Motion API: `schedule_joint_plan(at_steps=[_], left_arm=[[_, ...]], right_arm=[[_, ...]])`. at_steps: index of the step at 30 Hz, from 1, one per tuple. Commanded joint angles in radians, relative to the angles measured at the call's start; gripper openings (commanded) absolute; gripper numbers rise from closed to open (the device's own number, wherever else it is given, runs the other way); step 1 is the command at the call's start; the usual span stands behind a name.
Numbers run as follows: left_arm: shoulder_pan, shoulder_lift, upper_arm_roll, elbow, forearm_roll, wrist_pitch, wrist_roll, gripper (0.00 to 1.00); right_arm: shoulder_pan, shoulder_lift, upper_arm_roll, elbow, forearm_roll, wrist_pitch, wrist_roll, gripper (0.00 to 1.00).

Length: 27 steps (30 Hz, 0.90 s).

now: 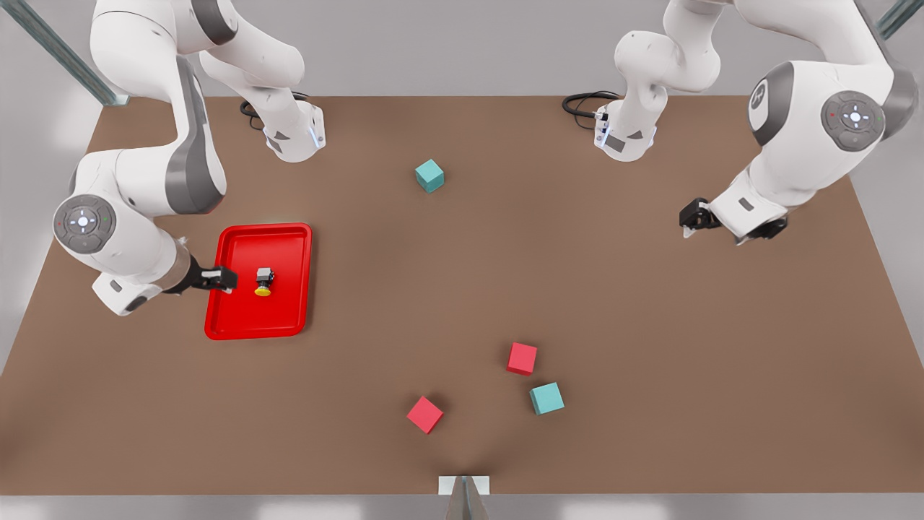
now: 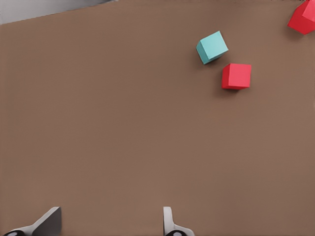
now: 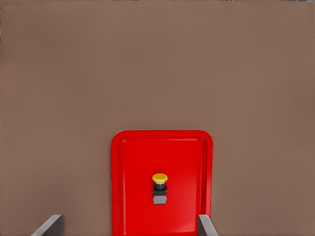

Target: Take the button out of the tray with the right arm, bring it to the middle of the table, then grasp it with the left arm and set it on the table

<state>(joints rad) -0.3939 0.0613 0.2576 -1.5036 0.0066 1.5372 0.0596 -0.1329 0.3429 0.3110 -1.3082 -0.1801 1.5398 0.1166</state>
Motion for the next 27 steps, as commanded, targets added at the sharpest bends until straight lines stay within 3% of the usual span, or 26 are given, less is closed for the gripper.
schedule_joint_plan(at_steps=[1, 6, 10, 14, 16, 24, 26, 27], left_arm=[[0.015, -0.001, 0.002, 0.0, 0.01, 0.058, 0.028, 1.0], [0.014, 0.008, 0.002, -0.001, 0.01, 0.057, 0.029, 1.0], [0.007, 0.098, 0.002, 0.003, 0.009, 0.069, 0.028, 1.0], [0.007, 0.138, 0.003, 0.003, 0.007, 0.096, 0.029, 1.0], [0.007, 0.144, 0.003, 0.003, 0.007, 0.101, 0.029, 1.0], [0.006, 0.149, 0.003, 0.003, 0.007, 0.1, 0.029, 1.0], [0.006, 0.15, 0.003, 0.003, 0.007, 0.1, 0.029, 1.0], [0.006, 0.15, 0.003, 0.003, 0.007, 0.1, 0.029, 1.0]], right_arm=[[-0.001, -0.001, 0.0, 0.001, 0.002, 0.034, 0.041, 1.0], [0.058, 0.037, 0.0, -0.005, 0.008, 0.025, 0.058, 1.0], [0.052, 0.07, -0.001, -0.014, -0.002, 0.026, -0.057, 1.0], [0.021, 0.174, -0.006, -0.063, -0.01, 0.034, 0.075, 1.0], [-0.043, 0.18, -0.004, -0.204, -0.048, 0.186, 0.058, 1.0], [-0.179, 0.269, -0.001, -0.485, -0.108, 0.724, -0.012, 1.0], [-0.183, 0.258, 0.01, -0.54, -0.105, 0.741, -0.014, 1.0], [-0.224, 0.248, 0.055, -0.556, -0.105, 0.744, -0.012, 1.0]])
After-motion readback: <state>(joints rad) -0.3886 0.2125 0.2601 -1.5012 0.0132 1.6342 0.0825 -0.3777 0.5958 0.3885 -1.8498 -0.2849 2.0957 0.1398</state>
